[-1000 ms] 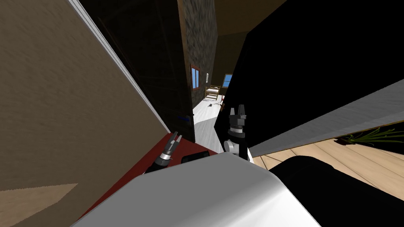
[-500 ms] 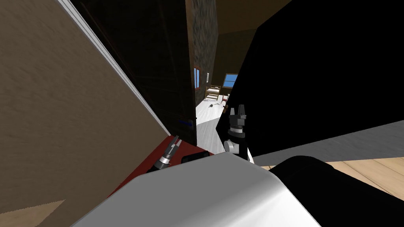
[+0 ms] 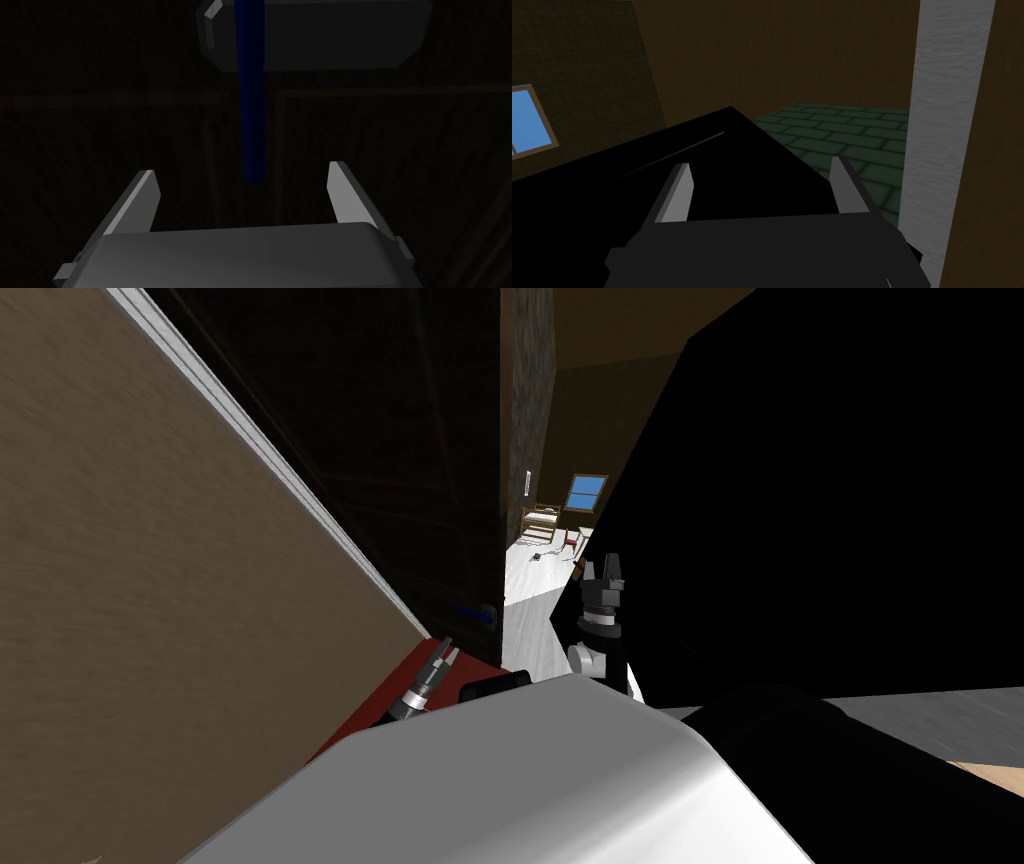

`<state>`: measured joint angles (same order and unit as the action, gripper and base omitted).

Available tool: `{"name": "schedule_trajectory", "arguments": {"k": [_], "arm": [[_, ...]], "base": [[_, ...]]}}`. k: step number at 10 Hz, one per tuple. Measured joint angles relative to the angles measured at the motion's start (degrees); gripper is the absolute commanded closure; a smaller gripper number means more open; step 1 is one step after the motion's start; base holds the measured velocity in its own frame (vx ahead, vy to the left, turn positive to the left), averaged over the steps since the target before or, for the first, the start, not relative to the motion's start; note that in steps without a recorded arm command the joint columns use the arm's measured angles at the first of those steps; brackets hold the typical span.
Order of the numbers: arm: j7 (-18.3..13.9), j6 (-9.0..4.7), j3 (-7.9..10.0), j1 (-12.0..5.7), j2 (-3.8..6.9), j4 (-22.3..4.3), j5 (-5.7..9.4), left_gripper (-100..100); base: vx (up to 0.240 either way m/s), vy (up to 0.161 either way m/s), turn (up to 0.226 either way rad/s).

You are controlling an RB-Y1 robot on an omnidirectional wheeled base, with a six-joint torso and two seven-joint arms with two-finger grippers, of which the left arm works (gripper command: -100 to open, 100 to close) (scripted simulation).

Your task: Push the door open

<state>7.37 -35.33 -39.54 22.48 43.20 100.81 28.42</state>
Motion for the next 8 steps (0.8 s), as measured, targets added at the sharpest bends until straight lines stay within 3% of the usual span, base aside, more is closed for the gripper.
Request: {"name": "schedule_trajectory", "arguments": {"k": [6, 7, 8], "arm": [[-1.0, 2.26, 1.60, -1.96, -2.27, -1.8, 0.13, -100], [-1.0, 2.35, 1.62, -2.01, -2.33, -1.8, 0.12, 100], [-1.0, 2.30, 1.61, -1.99, -2.30, -1.8, 0.13, 100]], "base": [[0.155, -0.089, -0.035], [-0.012, 0.008, 0.007], [-0.033, 0.021, -0.003]]}}
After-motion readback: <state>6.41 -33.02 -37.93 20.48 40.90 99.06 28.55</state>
